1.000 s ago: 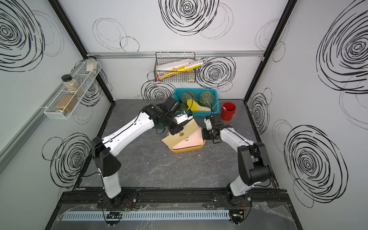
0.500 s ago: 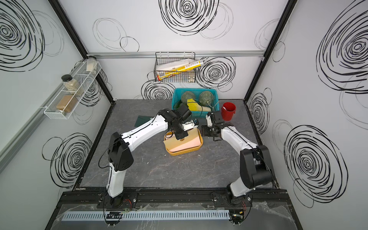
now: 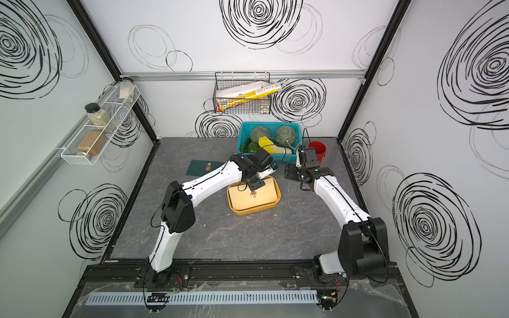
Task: Put the sealed envelopes into the storage box
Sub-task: Place the envelope in the storage box, then adjust the storage box at the center of the board.
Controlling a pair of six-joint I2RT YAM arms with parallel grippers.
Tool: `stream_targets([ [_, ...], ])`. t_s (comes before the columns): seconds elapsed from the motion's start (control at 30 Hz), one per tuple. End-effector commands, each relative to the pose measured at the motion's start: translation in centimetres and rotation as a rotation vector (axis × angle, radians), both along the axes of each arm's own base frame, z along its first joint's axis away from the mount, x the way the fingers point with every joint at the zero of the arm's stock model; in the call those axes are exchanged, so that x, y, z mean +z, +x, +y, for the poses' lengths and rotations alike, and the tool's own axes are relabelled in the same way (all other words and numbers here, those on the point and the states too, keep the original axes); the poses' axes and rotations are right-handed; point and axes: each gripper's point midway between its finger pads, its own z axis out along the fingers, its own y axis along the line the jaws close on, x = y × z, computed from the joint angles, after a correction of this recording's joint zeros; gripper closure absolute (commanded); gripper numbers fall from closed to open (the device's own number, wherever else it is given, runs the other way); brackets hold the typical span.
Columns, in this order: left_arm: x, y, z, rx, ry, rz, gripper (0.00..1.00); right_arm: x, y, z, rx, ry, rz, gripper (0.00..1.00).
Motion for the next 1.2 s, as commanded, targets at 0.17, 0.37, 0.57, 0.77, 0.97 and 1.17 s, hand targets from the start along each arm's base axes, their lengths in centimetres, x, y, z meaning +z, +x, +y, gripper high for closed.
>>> stream_targets([
  [0.17,8.3,3.6,13.7,0.64,-0.43,-0.11,0.01,-4.6,-1.8,3.0,0.152,0.046,0.117,0.28],
  [0.37,3.5,-1.7,18.7,0.84,-0.603,-0.008,0.01,-7.8,-2.7,4.9,0.208,0.062,0.177,0.48],
  [0.57,-0.9,-0.5,23.1,0.998,-0.577,0.036,0.01,-10.1,-3.1,5.0,0.17,0.056,0.222,0.66],
  [0.77,-2.1,4.8,27.5,1.107,-0.455,-0.151,0.01,-9.4,-1.9,5.0,0.031,0.138,0.203,0.8],
  [0.97,-5.3,10.7,26.9,1.104,-0.346,-0.161,0.01,-8.4,-1.4,4.7,-0.029,0.165,0.192,0.75],
  [1.17,-8.8,13.8,26.4,1.089,-0.316,-0.08,0.01,-9.0,-2.1,4.9,-0.097,0.247,0.221,0.8],
])
